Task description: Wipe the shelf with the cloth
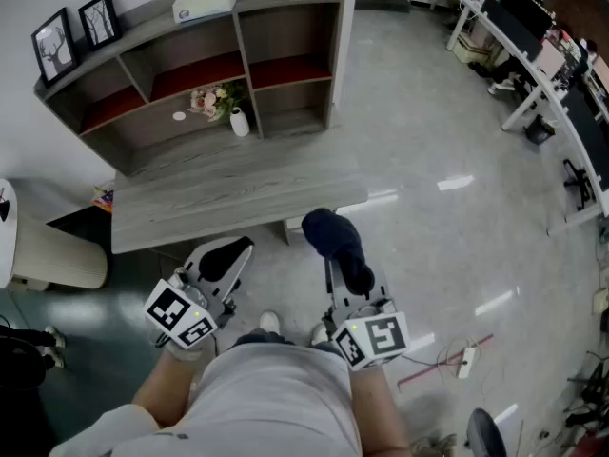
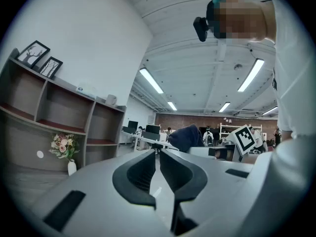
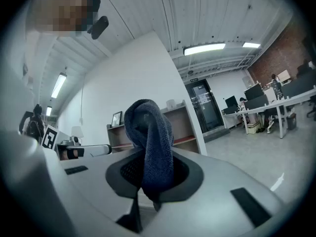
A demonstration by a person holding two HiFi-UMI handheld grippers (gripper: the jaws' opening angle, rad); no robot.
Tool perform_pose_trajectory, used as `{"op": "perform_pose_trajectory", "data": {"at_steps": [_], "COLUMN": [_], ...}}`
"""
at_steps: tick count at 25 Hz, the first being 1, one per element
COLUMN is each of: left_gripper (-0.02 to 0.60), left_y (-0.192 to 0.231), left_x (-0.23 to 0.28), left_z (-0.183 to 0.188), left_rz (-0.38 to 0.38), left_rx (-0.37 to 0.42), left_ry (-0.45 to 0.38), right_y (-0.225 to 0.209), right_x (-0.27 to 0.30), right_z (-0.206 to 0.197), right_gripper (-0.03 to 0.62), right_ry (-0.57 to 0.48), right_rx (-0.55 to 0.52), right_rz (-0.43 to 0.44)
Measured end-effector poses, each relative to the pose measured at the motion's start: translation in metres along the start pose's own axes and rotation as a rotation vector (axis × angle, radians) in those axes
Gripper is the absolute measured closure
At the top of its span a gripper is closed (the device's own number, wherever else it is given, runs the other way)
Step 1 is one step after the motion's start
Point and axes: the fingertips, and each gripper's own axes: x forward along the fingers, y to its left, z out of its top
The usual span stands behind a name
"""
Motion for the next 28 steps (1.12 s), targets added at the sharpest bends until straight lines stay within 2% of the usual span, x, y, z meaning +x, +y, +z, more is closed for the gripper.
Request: {"op": "perform_pose_trajectory", "data": {"at_steps": [7,16,21,28], "left_gripper": [0.554,0.566,0.566,0.566], "left_y": [0.039,0.095,0.122,0.166], "left_x": [-0.027,-0.047,-0.029,0.025], "left_z": [-0.003,-0.005,-0.010,-0.013], "left_rz": [-0.019,-0.058,-0.040,0.043], "left_rx": [-0.023,-0.095,-0.104,-0.100], "left_ry": [0.014,0.017,0.029,0.031], "right_y": [0.028,0.052,0.038,-0.015], "right_x": [0.030,0.072,0.106,0.171], "right_z": [-0.010,-0.018,-0.023,-0.025], "right_gripper": [0.539,0.539,0.539,0.539], "right_ry": [0.015,0.025,0.038,0.053], "right_rx": [-0.009,-0.003,0.009,0.030], "right_rz": [-0.027,-0.067,-0.052,0.022]}}
